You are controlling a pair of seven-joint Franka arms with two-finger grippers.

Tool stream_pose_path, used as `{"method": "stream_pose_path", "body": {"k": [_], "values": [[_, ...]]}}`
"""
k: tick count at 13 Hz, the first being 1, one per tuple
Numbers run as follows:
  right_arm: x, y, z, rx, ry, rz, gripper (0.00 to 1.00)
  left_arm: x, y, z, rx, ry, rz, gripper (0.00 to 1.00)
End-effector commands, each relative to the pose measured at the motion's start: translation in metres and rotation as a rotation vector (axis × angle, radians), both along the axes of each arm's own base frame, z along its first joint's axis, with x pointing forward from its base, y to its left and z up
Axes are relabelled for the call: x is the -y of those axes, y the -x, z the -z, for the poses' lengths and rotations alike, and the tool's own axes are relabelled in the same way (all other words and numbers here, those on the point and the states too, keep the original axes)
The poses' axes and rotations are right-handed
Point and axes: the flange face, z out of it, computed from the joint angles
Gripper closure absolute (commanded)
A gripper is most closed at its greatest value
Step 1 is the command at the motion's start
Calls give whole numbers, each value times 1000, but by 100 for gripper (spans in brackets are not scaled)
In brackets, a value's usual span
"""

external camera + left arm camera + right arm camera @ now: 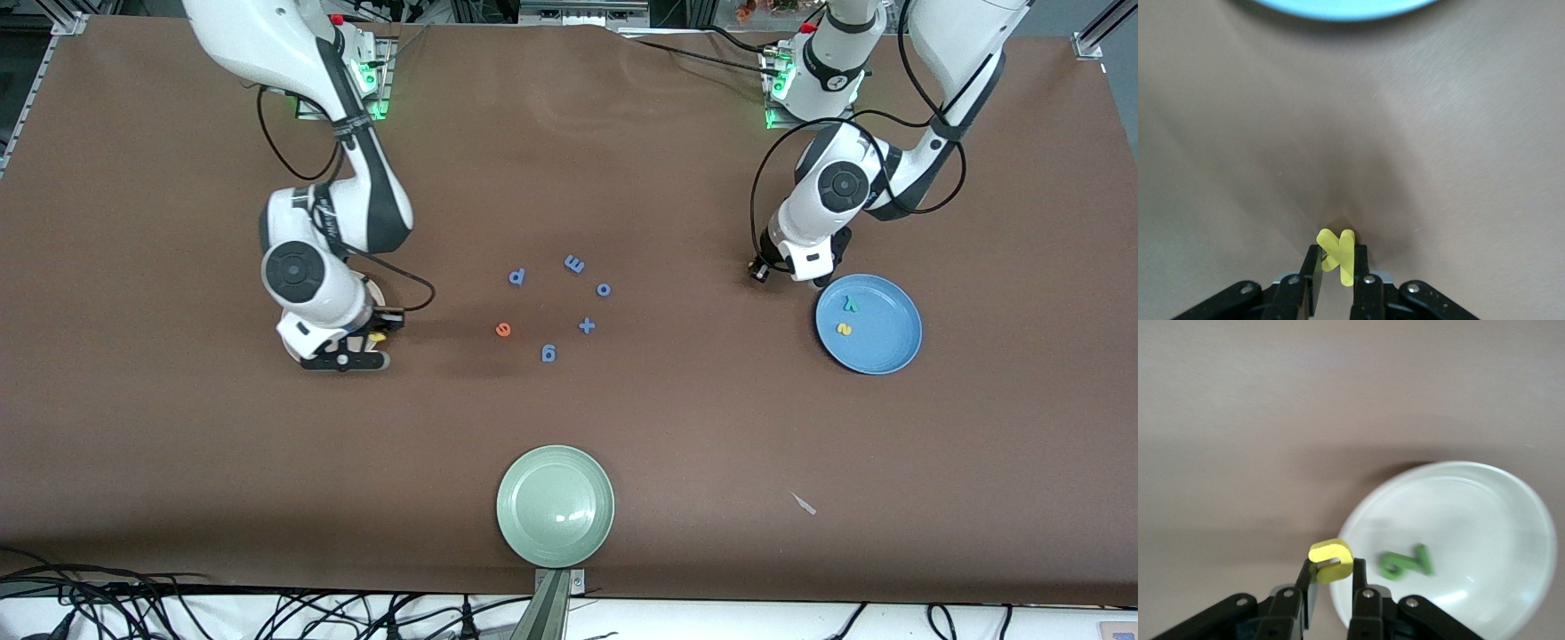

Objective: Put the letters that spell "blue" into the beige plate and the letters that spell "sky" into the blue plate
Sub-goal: 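Drop the u in the white plate while the left gripper drops the k, then grasp the orange e with the right gripper while the left gripper withdraws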

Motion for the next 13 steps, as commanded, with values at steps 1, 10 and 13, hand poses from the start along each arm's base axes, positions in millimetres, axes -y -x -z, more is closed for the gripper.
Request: {"method": "stream_pose_path", "body": {"k": [1,10,13], "values": [[28,35,-1,-33,-30,2,83,-11,-21,-53,83,-88,15,100],[13,73,1,58,-83,104,28,-194,-78,-58,93,-39,68,100],[-69,49,8,112,-74,171,28,-202,-102,-51,110,3,46,100]]}}
